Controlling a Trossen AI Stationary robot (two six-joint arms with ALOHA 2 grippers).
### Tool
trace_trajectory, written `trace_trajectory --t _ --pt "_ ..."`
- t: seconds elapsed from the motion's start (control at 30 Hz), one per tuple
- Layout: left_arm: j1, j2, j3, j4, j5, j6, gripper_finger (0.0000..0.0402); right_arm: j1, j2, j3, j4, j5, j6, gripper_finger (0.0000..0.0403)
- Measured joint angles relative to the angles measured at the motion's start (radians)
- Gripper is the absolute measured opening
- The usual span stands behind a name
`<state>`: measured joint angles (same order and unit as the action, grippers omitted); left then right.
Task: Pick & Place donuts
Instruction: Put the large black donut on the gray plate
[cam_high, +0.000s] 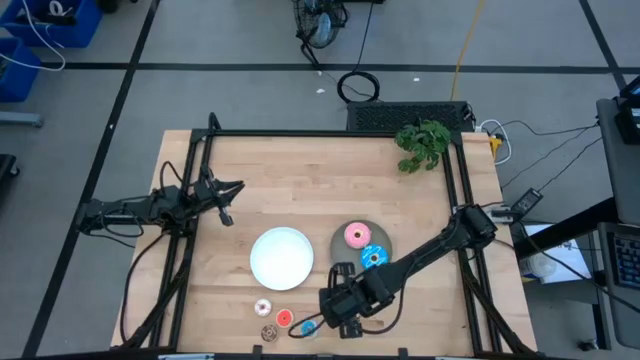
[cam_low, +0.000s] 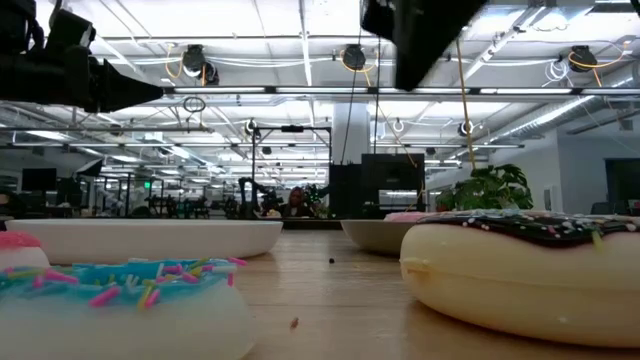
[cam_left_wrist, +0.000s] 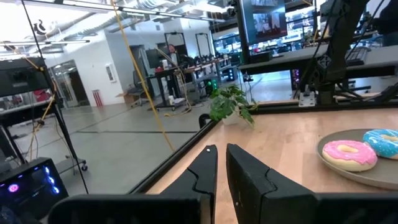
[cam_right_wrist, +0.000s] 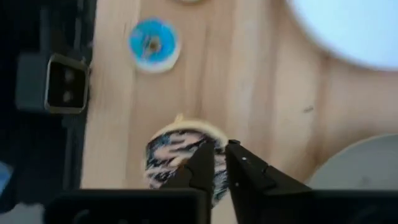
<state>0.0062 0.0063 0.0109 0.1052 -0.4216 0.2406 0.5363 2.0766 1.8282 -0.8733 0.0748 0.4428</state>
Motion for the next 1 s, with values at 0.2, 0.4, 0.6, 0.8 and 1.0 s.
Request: trace_trajectory --t 0.2,0.4,0.6,0.8,1.0 --pt "0.0 0.0 0.0 0.003 0.001 -0.018 0.0042 0.018 0.0 -0.097 0.056 -0.055 0.043 0.0126" --pt "0.0 0.0 0.0 0.003 0.001 -0.019 0.0042 0.013 0.0 -0.143 0.135 -0.05 0.044 0.0212" --pt "0.0 0.0 0.0 0.003 0.0 -0.013 0.0042 0.005 0.0 -0.181 0.169 -0.041 0.046 0.0246" --pt "0.0 0.0 0.0 0.003 0.0 0.011 0.0042 0.003 0.0 -0.235 0.176 0.003 0.045 0.0247" --pt "0.0 0.0 0.0 0.004 0.0 0.011 0.0042 0.003 0.0 -0.287 0.241 -0.045 0.038 0.0238"
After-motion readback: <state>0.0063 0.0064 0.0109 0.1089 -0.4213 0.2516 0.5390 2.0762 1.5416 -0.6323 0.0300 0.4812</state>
